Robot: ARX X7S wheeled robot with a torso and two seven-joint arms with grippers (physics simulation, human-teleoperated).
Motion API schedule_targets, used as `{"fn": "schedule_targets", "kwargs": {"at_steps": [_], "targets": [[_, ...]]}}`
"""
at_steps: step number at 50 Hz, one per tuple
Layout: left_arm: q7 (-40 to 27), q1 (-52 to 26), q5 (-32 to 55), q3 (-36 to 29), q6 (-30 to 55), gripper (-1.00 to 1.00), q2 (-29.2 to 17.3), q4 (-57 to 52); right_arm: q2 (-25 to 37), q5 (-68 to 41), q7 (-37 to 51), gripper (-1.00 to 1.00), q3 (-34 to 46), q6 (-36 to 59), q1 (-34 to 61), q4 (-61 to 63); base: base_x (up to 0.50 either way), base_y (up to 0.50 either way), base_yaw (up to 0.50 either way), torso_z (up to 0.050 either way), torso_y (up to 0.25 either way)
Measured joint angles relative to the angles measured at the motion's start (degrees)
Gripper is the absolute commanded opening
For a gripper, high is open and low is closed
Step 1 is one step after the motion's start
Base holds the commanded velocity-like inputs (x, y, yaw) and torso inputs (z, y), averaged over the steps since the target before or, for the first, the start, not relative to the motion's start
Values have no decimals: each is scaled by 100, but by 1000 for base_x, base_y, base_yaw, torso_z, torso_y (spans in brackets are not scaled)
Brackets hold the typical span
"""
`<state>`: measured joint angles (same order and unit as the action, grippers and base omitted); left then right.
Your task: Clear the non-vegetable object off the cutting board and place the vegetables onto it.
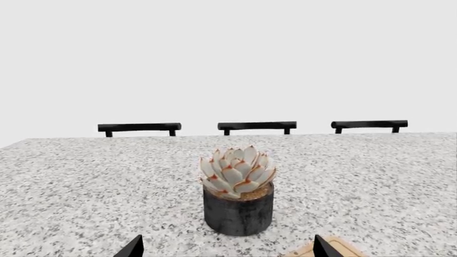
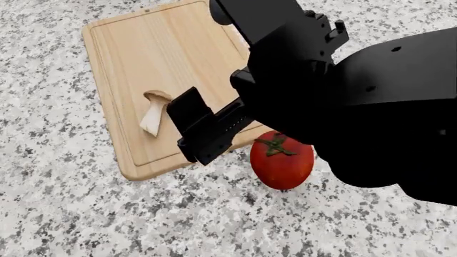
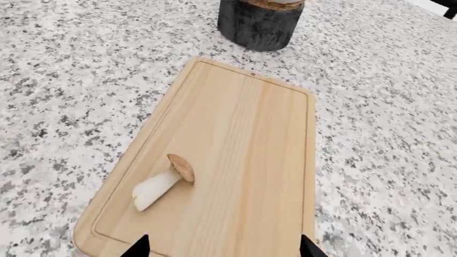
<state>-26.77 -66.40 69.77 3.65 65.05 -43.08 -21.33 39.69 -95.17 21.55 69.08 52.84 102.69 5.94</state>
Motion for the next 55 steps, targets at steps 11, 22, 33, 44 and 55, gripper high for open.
{"fn": "schedule_targets", "kwargs": {"at_steps": [11, 22, 33, 44, 55], "targets": [[-5, -50, -3, -57, -9, 100, 10, 21, 662, -621, 598, 100, -111, 70, -117, 691, 0, 0, 0, 0, 0], [0, -111, -7, -109, -22, 100, 15, 50, 1143, -954, 961, 100, -167, -109, -432, 1199, 0, 0, 0, 0, 0], [-19, -111, 16, -125, -31, 100, 6, 38, 1451, -1010, 1109, 100, -173, -330, -776, 1519, 0, 0, 0, 0, 0], [-63, -81, 59, -125, -29, 100, -8, 6, 1608, -802, 1107, 100, -143, -476, -1029, 1604, 0, 0, 0, 0, 0], [-85, -79, 81, -146, -31, 100, -21, -5, 1566, -523, 989, 100, -72, -626, -1285, 1537, 0, 0, 0, 0, 0]]}}
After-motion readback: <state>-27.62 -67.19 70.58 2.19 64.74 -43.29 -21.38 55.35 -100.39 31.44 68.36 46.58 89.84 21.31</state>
